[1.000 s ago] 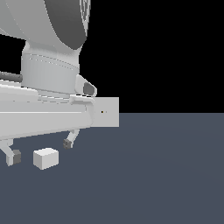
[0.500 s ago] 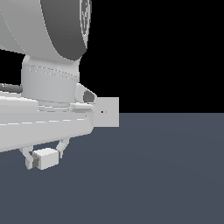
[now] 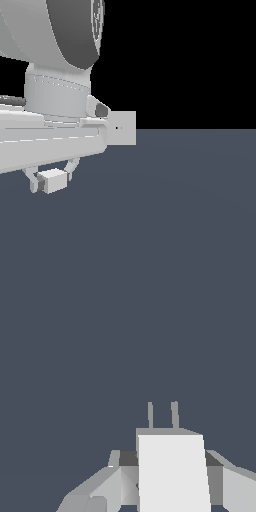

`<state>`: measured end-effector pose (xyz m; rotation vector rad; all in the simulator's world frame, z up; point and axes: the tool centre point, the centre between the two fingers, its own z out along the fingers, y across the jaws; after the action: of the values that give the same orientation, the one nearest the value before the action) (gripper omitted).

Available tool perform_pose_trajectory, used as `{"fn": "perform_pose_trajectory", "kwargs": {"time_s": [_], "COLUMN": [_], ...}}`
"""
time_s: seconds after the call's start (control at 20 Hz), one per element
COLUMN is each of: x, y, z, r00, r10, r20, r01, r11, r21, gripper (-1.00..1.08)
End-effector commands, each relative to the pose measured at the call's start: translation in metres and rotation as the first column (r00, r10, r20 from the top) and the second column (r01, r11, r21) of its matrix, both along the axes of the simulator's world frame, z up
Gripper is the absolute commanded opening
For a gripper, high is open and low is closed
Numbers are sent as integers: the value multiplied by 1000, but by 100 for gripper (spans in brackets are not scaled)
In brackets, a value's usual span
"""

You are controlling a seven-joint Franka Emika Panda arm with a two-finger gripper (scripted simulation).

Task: Plug the charger into the wall socket.

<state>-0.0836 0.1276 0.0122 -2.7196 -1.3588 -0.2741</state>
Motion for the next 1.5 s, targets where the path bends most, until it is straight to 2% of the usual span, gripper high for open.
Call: {"fn": "perform_pose_trajectory", "kwargs": {"time_s": [0.0,0.4,0.65,0.85,1.15,1.45], "x": [2,20,39,55,74,84], "y": [-1,-11,-24,-41,-68,-90], "z": [1,15,30,45,65,79], "r00": [1000,990,962,916,820,733], "r10": [-12,-138,-272,-401,-573,-681], "r20": [1,1,2,2,1,1], "r01": [12,138,272,401,573,681], "r11": [1000,990,962,916,820,733], "r21": [0,3,4,6,6,4], "gripper": [-100,-100,-100,-100,-100,-100]}}
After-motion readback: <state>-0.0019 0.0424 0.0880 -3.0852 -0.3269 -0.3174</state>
